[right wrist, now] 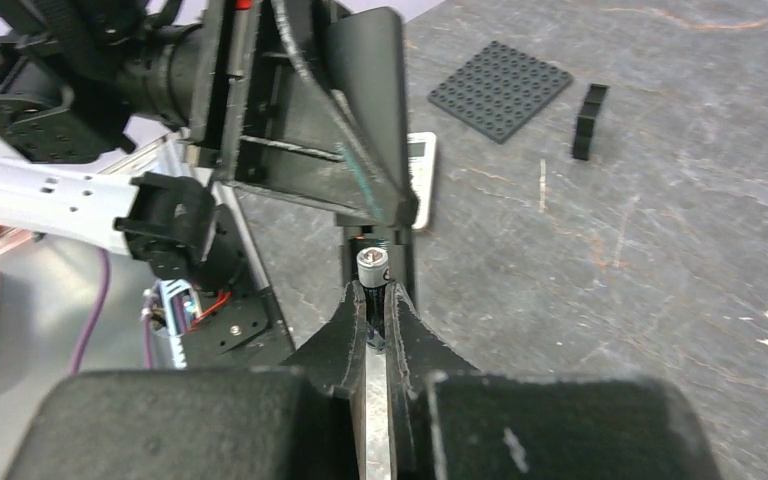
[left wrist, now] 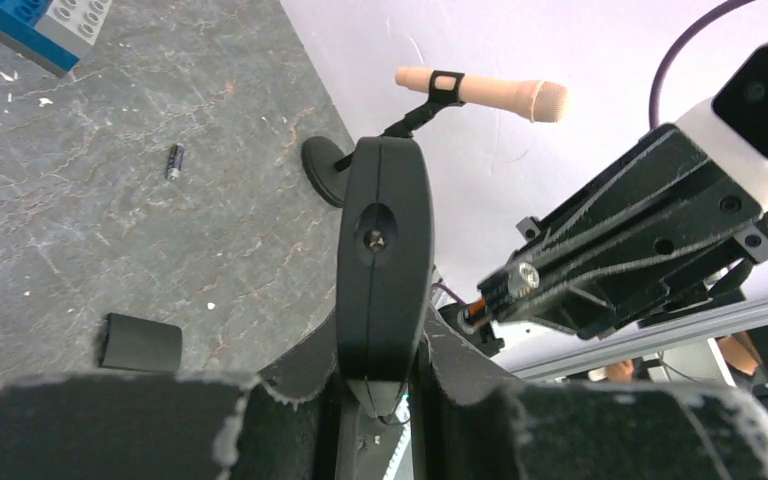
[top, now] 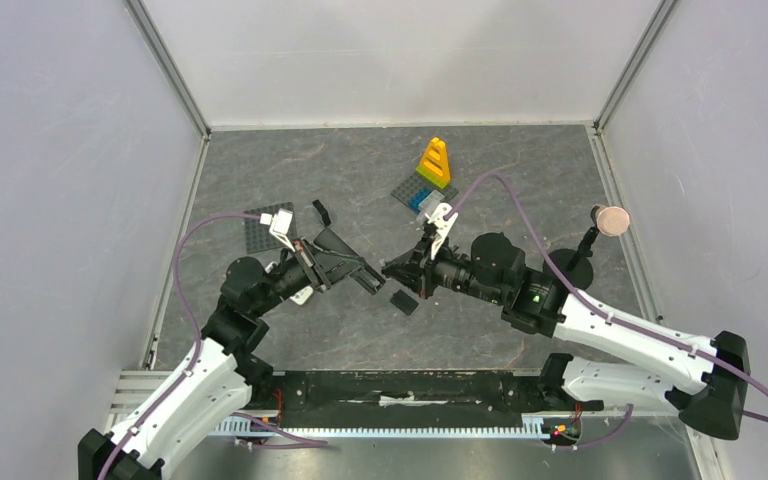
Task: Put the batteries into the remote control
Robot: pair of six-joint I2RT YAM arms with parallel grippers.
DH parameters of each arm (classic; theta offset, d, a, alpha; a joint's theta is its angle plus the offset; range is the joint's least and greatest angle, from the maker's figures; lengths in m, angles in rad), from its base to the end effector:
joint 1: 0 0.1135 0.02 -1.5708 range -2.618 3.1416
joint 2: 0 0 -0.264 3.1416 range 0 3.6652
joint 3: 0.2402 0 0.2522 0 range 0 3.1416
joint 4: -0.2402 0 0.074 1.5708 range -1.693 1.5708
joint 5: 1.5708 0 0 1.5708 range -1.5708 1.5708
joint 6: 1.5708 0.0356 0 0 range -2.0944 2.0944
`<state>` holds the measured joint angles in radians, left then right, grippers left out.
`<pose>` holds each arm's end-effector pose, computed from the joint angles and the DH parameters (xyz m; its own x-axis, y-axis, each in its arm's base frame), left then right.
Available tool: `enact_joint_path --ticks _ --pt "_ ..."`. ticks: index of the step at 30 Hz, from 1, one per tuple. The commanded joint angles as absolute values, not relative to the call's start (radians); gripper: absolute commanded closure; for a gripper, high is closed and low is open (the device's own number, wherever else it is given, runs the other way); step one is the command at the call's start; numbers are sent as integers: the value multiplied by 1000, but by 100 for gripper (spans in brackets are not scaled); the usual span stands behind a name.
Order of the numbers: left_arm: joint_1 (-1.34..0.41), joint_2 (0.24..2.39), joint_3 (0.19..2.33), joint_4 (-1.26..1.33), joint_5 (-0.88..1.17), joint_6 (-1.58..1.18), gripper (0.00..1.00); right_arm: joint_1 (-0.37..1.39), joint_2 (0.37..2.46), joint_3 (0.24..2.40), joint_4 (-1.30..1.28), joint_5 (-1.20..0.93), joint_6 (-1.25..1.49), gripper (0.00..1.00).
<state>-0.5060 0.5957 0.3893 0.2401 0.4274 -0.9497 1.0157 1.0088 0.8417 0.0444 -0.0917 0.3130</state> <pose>0.1327 -0.0904 0.2737 -0.6362 -0.4936 -0.5930 0.4915 0.3331 -0.8046 0.1234 0.2052 0.3419 -0.3367 0.0389 -0.9408 -0.8309 0.4579 0.3163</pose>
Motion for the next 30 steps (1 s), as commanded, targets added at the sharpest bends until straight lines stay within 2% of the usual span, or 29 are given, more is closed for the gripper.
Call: enact_joint_path --ticks 1,10,30 --pt "-507 606 396 340 460 -1046 98 1053 1028 910 86 -133 345 96" --pt "-507 632 395 395 485 -1096 98 1129 1099 948 57 -63 311 95" --pt "-507 644 385 421 520 -1094 98 1153 1153 999 -50 22 243 94"
